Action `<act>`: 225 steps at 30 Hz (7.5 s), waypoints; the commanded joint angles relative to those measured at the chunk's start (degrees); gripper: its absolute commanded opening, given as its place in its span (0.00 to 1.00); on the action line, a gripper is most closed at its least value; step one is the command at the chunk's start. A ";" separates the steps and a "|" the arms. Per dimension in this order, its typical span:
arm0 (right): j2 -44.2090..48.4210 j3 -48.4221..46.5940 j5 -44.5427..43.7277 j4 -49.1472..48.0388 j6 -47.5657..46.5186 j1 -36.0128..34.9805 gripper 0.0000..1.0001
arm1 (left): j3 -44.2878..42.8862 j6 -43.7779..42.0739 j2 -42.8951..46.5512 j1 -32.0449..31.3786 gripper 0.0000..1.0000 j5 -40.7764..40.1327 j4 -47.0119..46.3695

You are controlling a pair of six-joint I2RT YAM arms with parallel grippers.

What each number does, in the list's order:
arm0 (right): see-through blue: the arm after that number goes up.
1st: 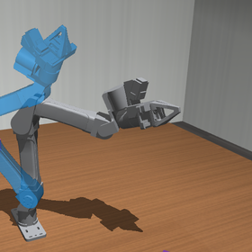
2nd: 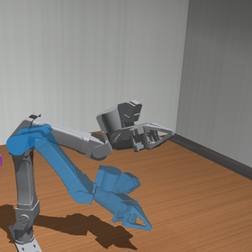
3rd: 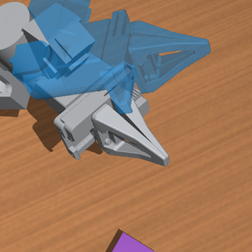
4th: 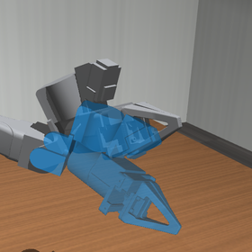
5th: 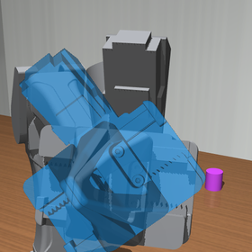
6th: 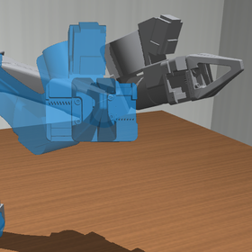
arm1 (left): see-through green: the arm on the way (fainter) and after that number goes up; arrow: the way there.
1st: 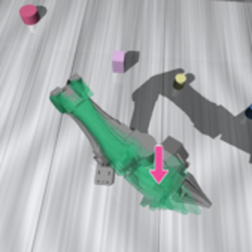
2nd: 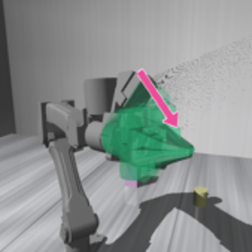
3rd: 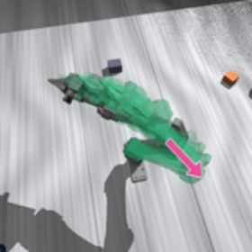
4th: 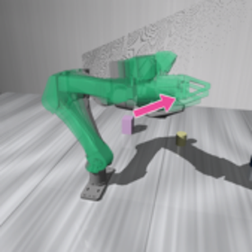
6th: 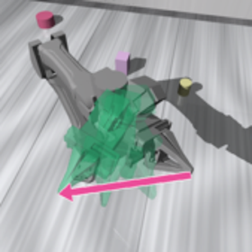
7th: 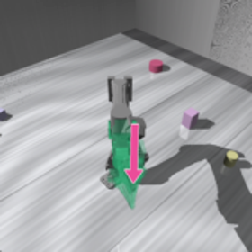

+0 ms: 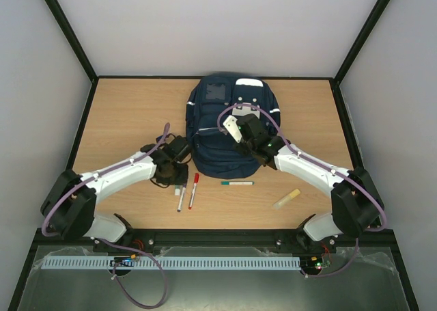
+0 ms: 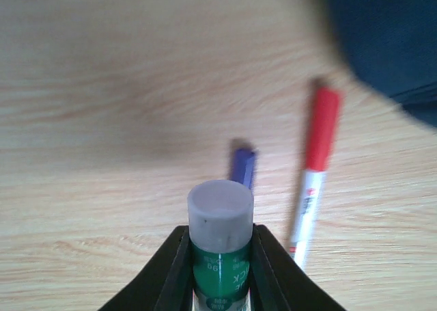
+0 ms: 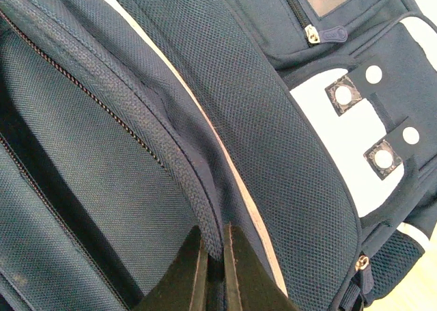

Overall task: Pack the student bag
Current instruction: Pick up the stationery from the center of the board, then place the stationery in the student bag, then pick up the stationery from the center of the board, then place the stationery in the student bag.

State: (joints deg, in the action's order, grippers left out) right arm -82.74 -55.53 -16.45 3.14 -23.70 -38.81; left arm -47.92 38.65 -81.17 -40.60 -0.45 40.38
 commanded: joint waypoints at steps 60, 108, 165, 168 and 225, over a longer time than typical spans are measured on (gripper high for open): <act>-3.59 -22.19 8.23 13.49 7.66 1.82 0.01 | -16.33 61.41 -25.11 1.46 0.47 11.06 -68.65; 3.00 -9.26 15.30 7.30 9.67 6.29 0.01 | -5.89 -5.27 8.32 1.31 0.94 -2.23 -0.91; 7.95 -2.53 16.45 2.44 9.11 6.46 0.01 | -1.10 -4.14 -10.46 -6.61 0.37 -0.26 3.37; 8.35 -2.36 16.90 2.50 9.20 6.62 0.01 | -1.22 -4.16 -10.27 -6.57 0.32 -1.03 3.97; -1.85 -27.44 24.48 21.66 13.09 7.08 0.01 | -12.54 35.10 -14.91 4.48 0.02 23.37 -41.05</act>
State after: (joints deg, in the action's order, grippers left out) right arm -84.95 -77.73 4.97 24.88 -12.56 -31.57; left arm -59.37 70.19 -94.15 -36.29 21.80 1.23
